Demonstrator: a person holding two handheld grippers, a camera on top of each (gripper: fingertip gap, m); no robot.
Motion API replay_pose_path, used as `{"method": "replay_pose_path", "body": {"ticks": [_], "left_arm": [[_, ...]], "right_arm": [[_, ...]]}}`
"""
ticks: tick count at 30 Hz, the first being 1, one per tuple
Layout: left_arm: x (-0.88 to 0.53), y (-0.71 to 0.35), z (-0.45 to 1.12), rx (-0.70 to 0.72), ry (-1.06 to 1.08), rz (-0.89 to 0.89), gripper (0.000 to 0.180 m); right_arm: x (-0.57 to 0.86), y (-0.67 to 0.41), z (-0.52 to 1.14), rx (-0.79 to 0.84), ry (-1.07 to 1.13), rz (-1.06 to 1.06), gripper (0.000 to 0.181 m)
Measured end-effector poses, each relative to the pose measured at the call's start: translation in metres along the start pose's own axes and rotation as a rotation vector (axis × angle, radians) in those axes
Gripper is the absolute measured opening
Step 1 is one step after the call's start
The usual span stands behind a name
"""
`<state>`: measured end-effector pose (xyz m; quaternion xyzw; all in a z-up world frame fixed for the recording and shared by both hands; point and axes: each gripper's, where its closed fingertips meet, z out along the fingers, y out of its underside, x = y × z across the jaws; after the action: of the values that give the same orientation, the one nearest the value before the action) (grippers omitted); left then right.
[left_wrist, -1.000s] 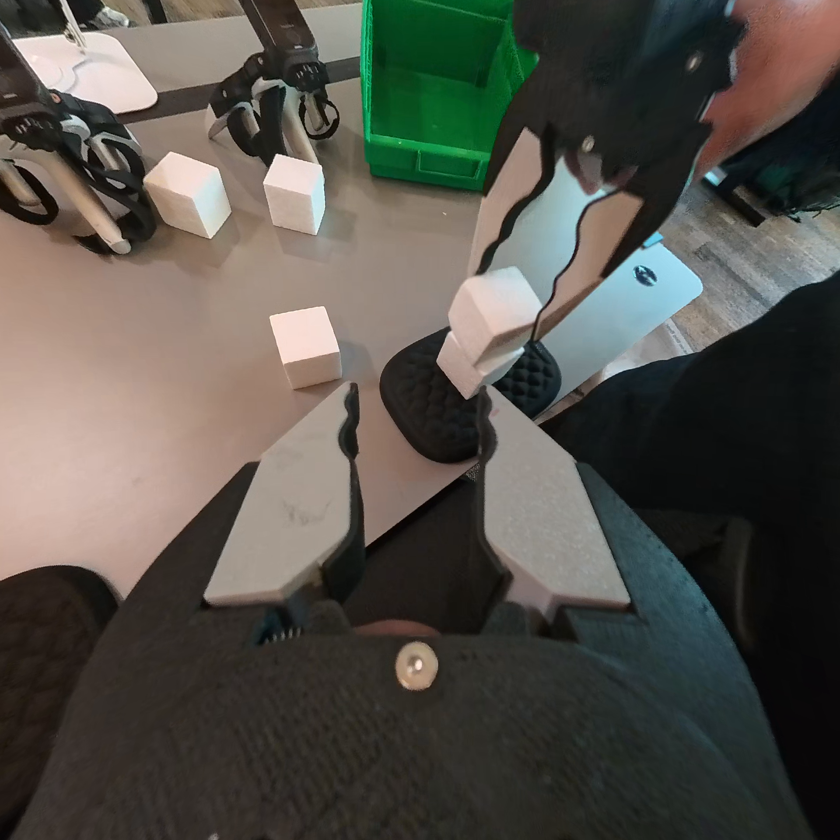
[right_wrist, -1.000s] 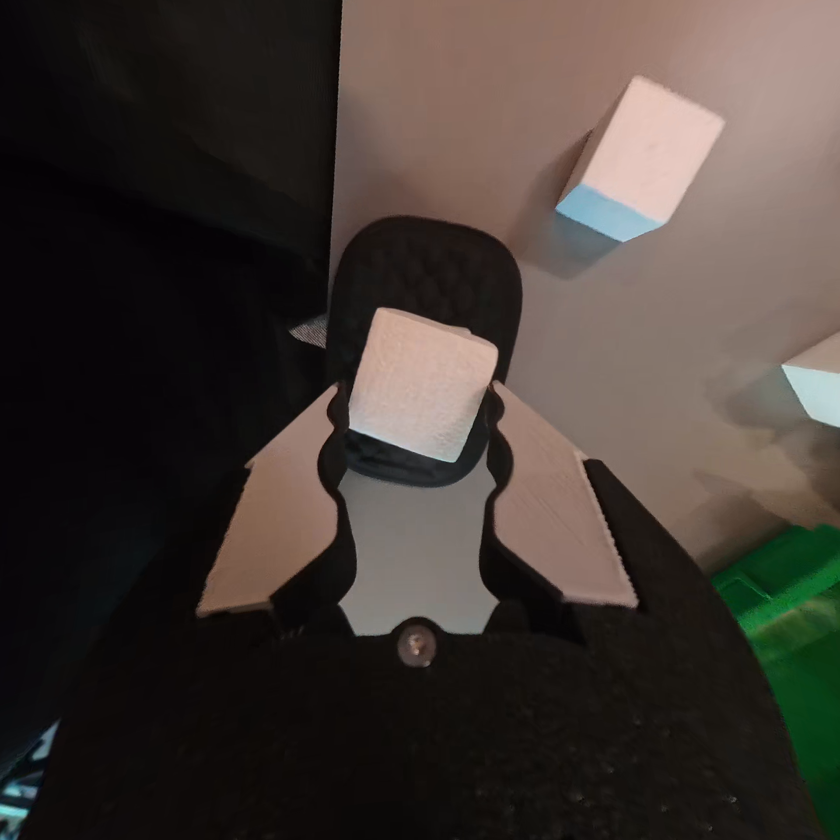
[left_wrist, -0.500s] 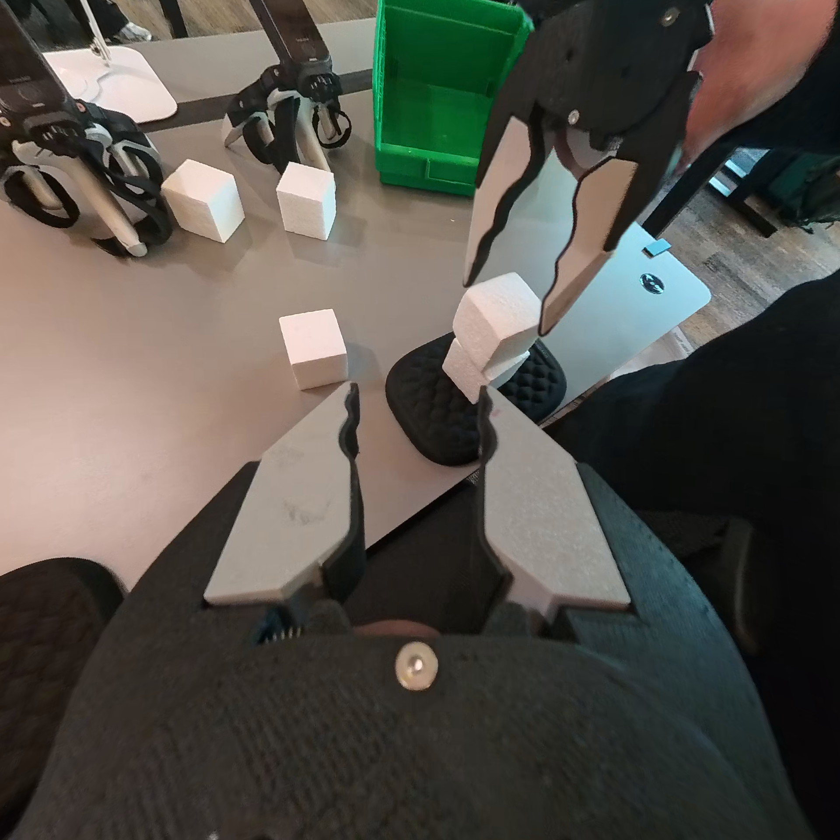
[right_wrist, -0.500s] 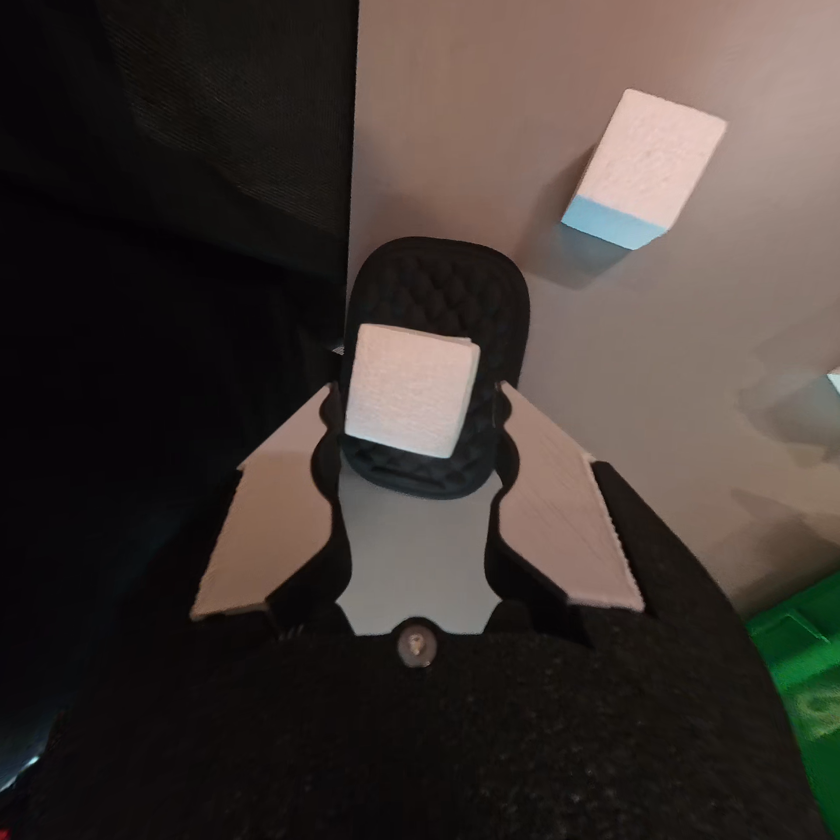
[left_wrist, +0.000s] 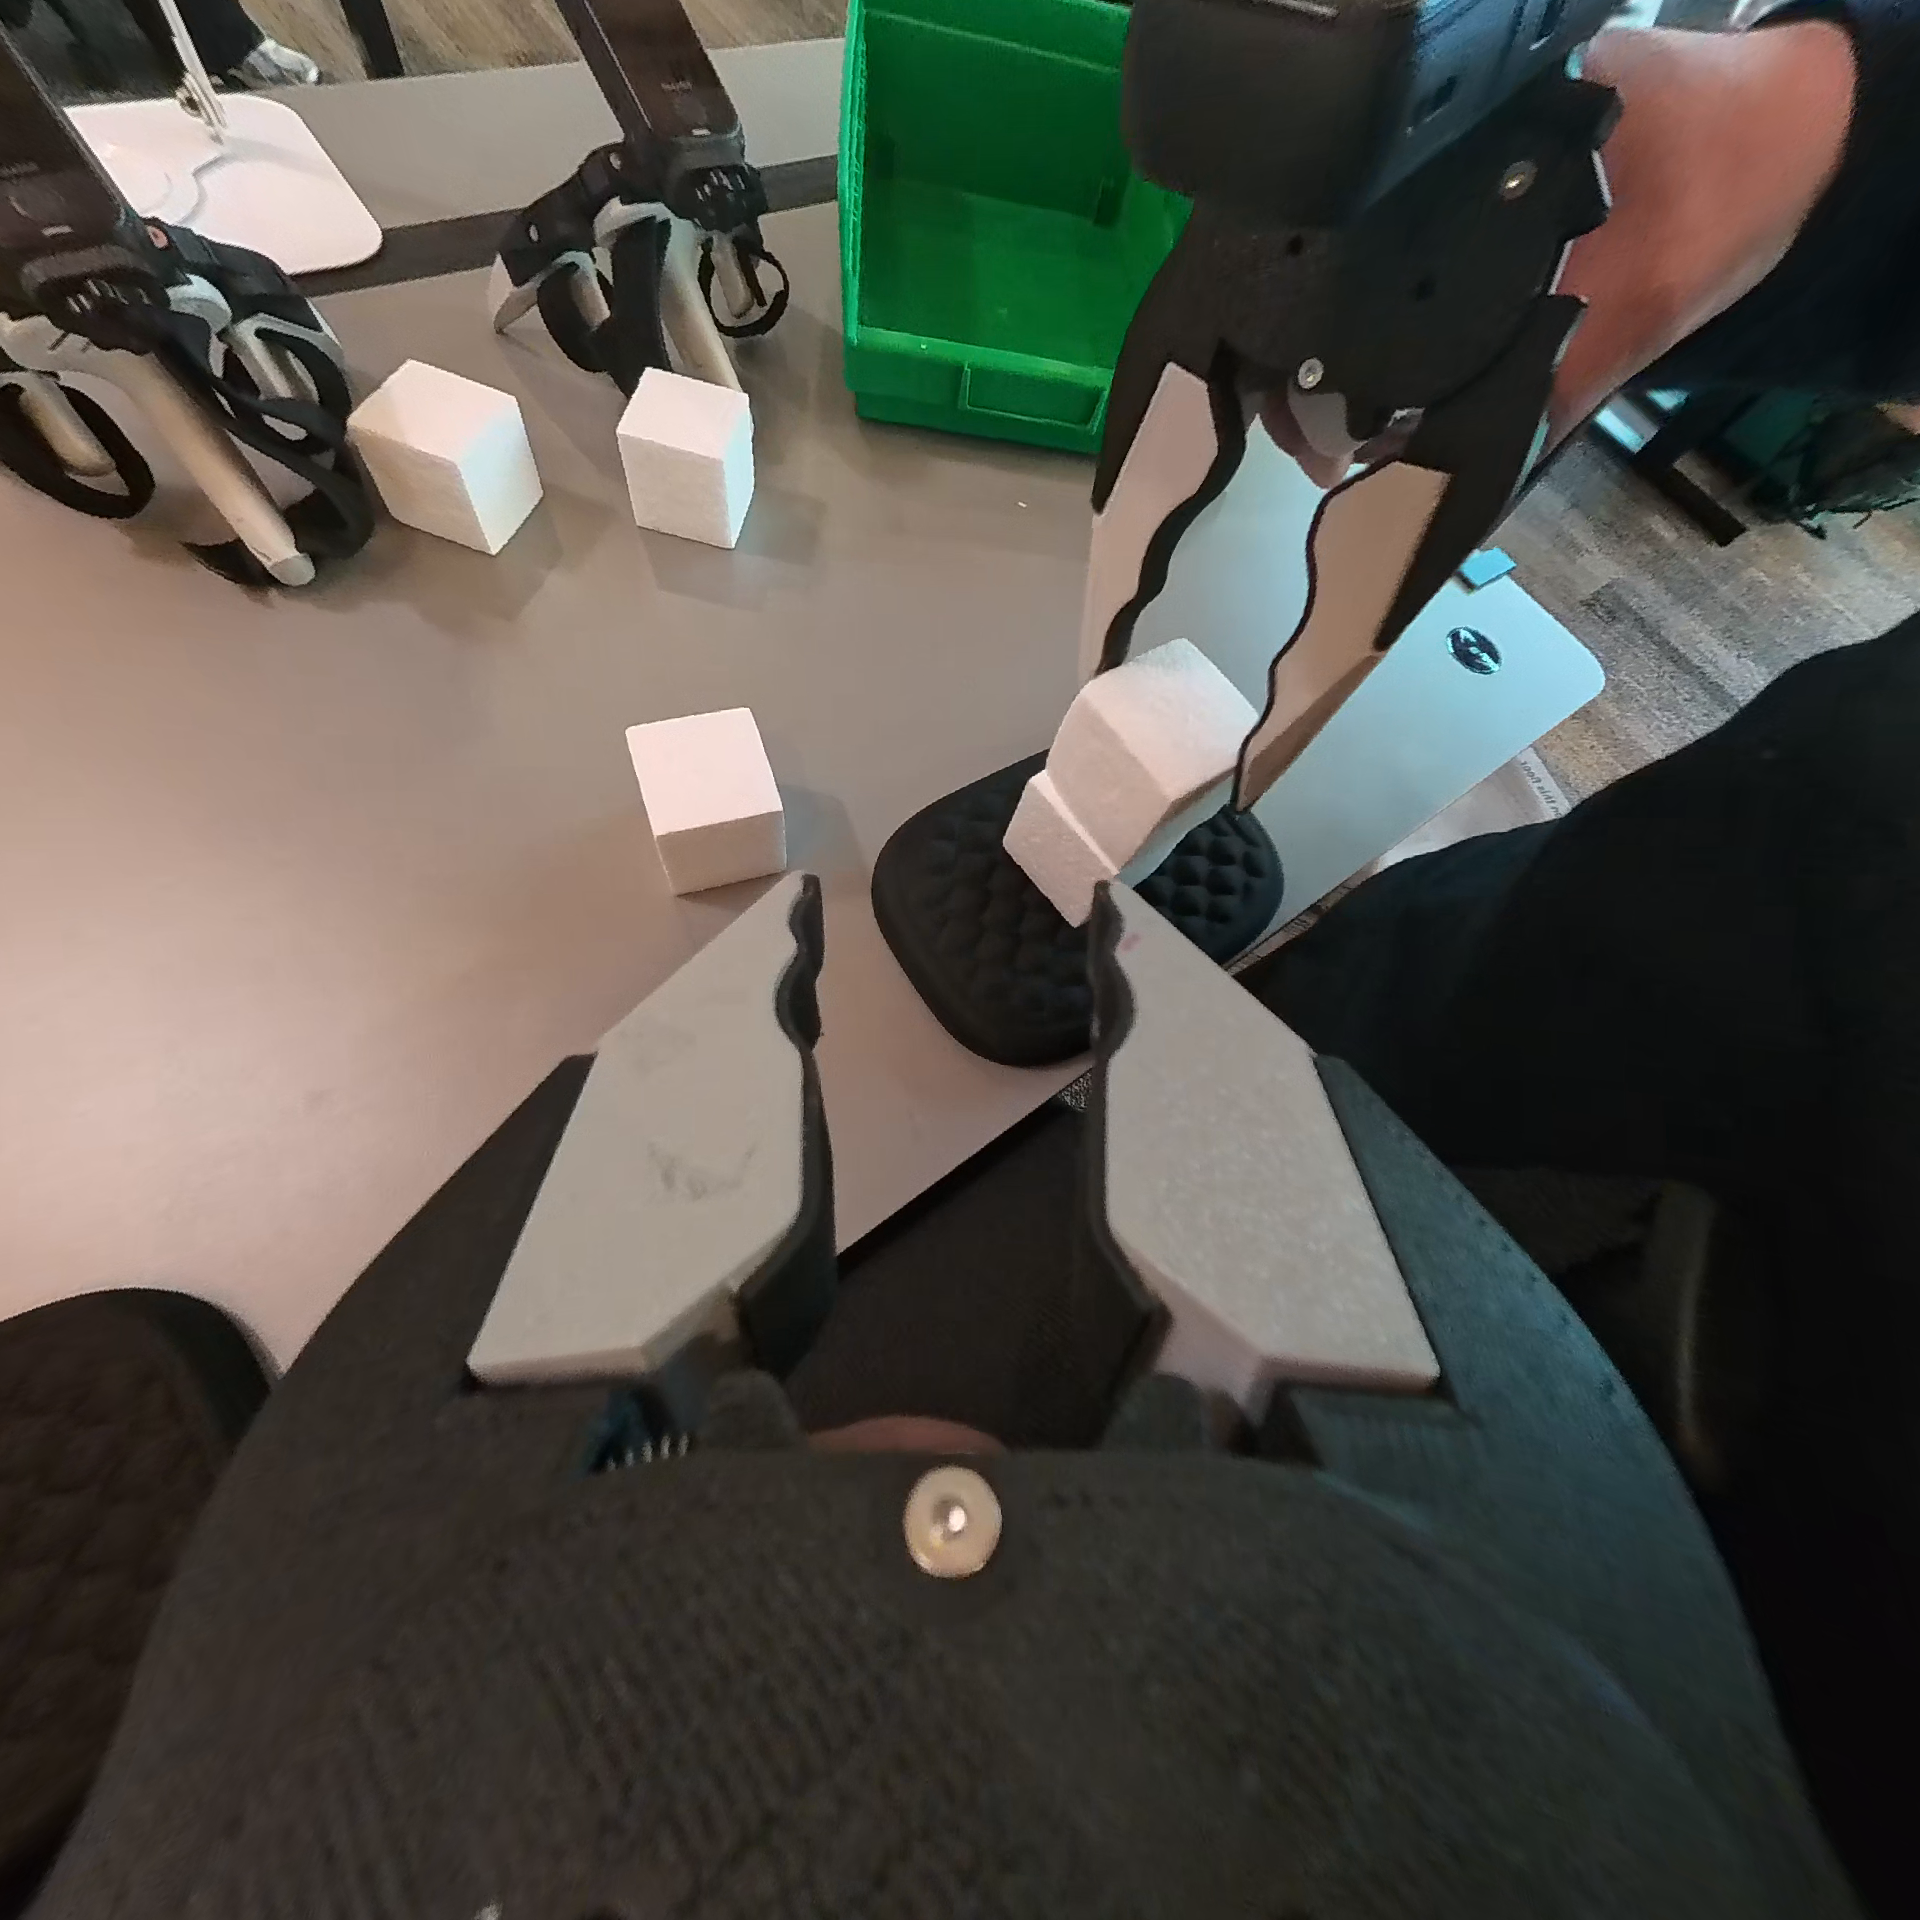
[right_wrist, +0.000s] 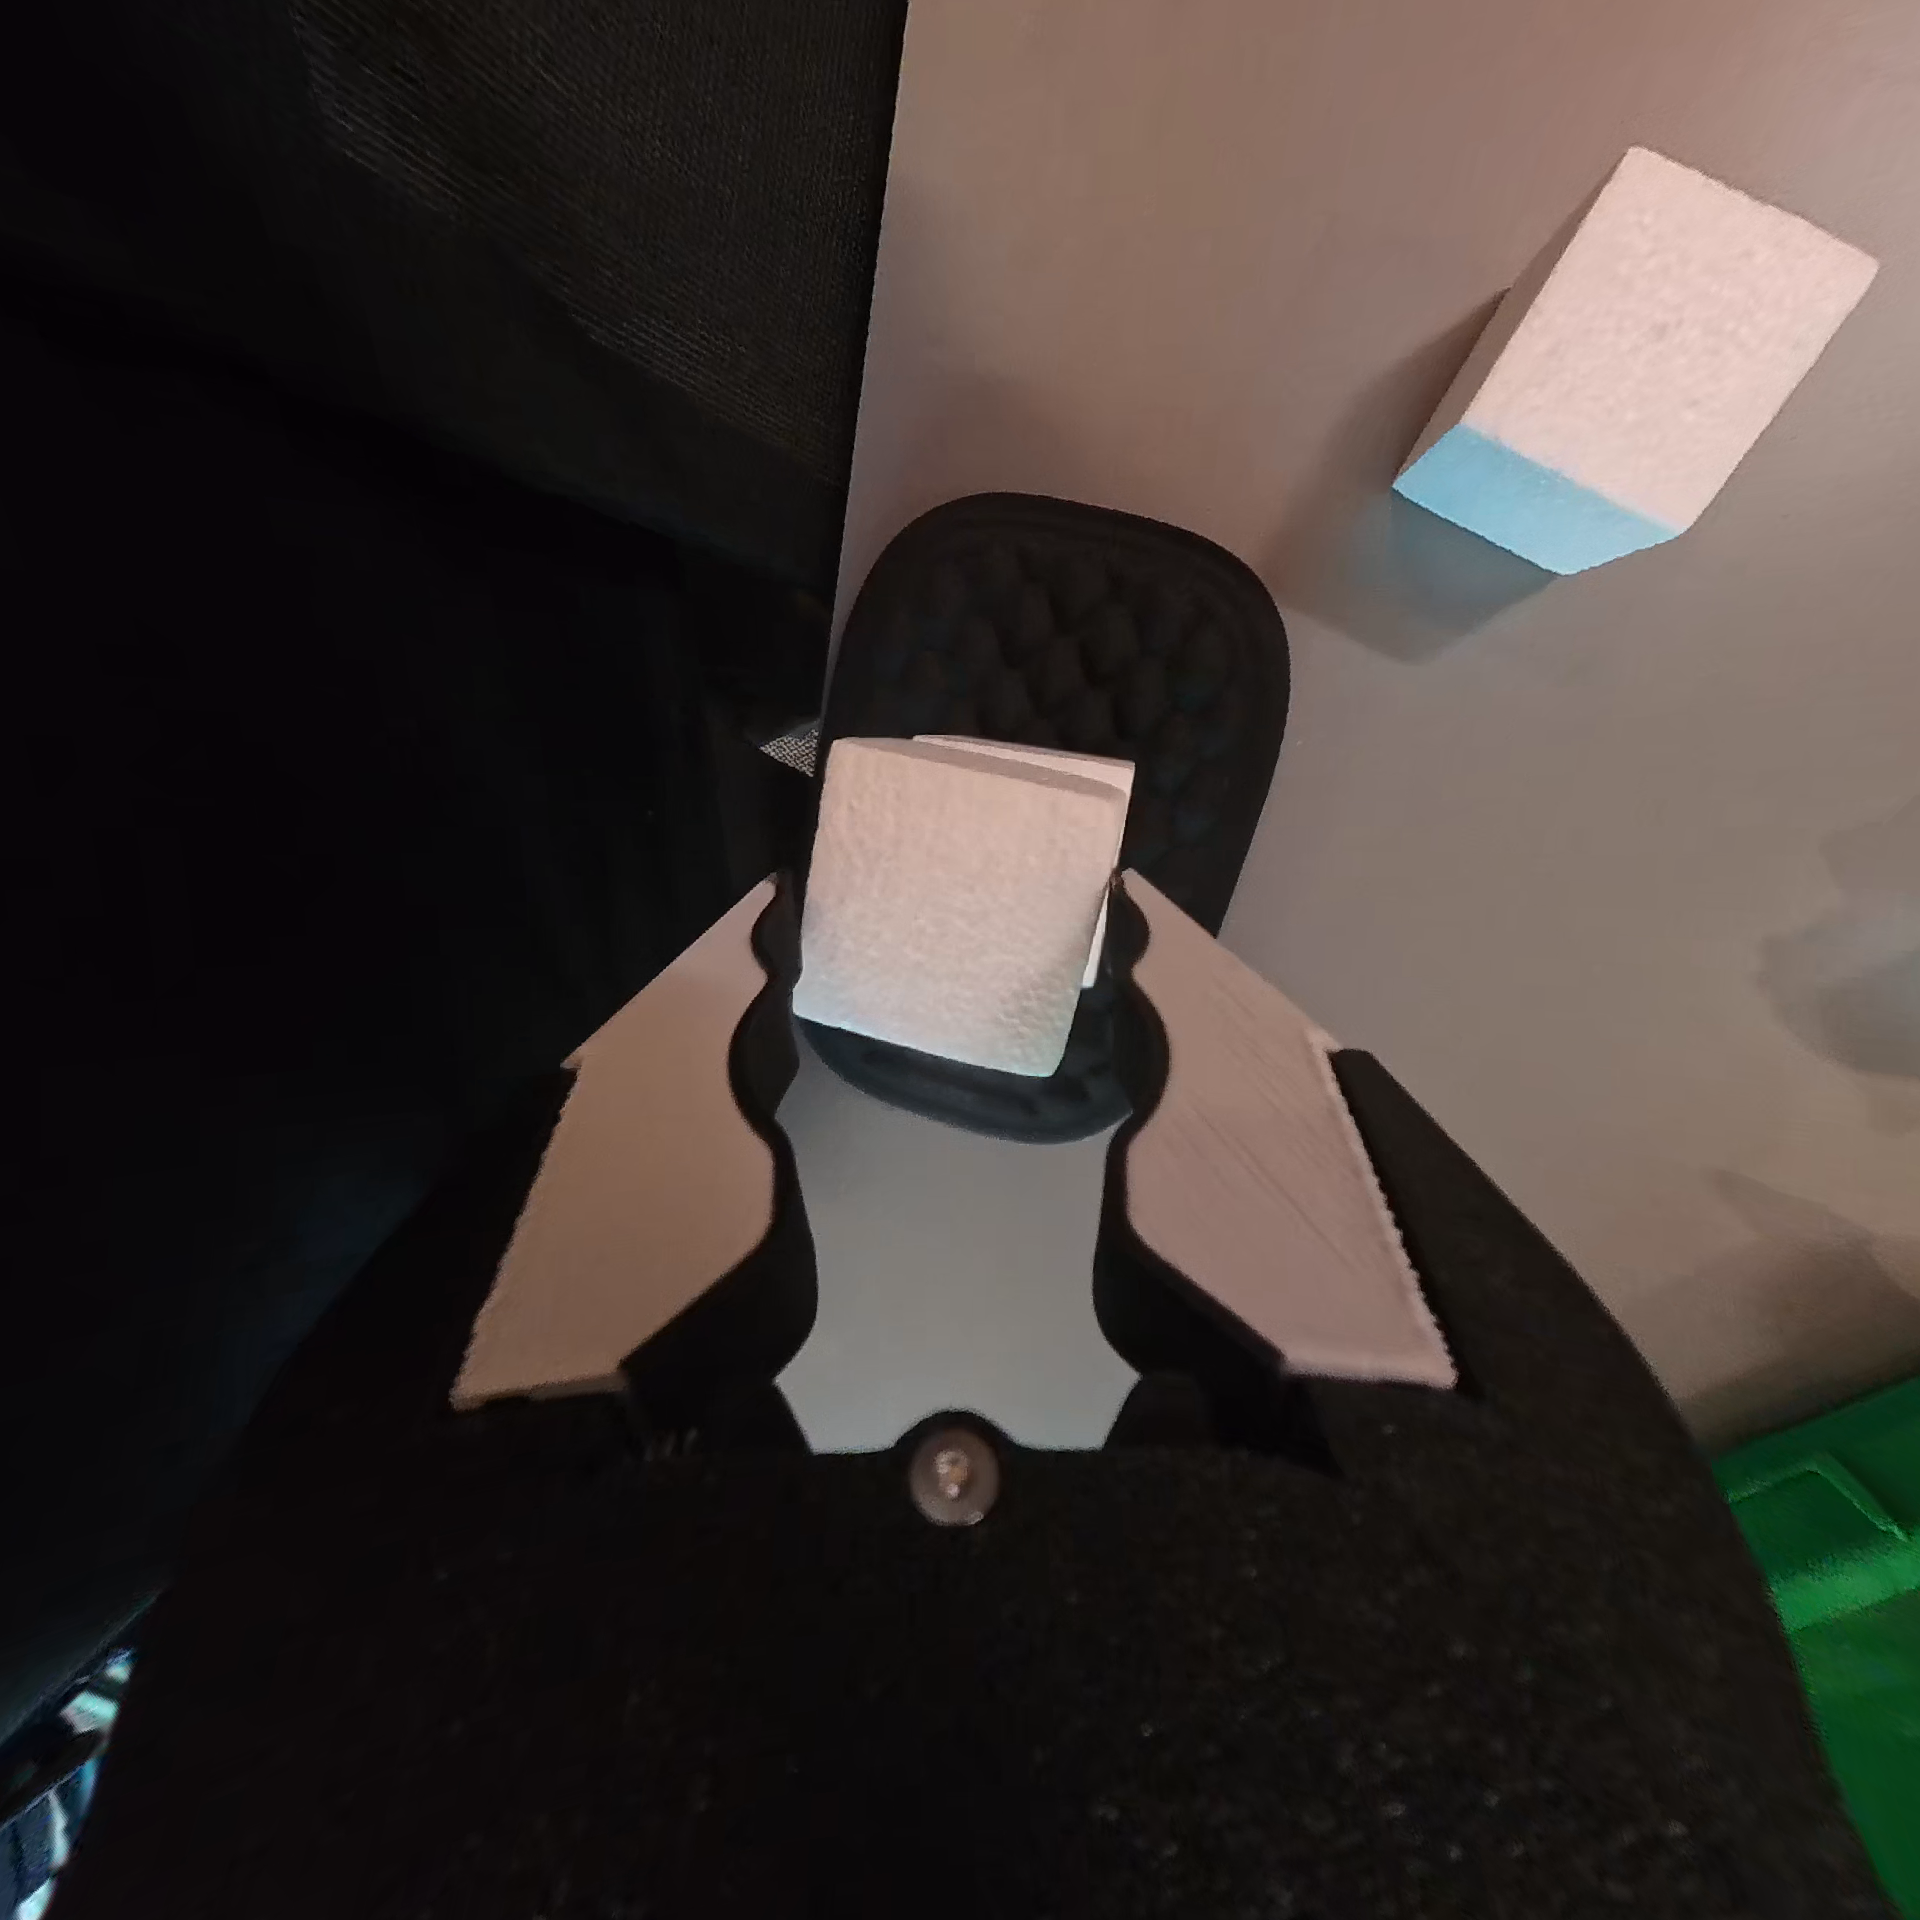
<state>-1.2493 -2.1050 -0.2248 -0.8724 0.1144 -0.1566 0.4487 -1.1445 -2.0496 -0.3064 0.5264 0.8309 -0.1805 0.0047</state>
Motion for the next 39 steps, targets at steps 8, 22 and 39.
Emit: {"method": "replay_pose_path", "body": {"ticks": [8,22,39], "left_arm": [[0.000,0.000,-0.002,0.005,-0.007,-0.001,0.049],[-0.002,0.001,0.000,-0.003,-0.020,-0.004,0.048],[0.001,0.000,0.002,-0.006,0.032,-0.007,0.047]], "right_arm": [[0.003,-0.027,-0.025,0.143,-0.041,0.032,0.062],[0.133,-0.080,0.057,-0.018,0.129,0.226,0.074],[0.008,-0.039,-0.108,0.051,0.008,0.063,0.056]]}}
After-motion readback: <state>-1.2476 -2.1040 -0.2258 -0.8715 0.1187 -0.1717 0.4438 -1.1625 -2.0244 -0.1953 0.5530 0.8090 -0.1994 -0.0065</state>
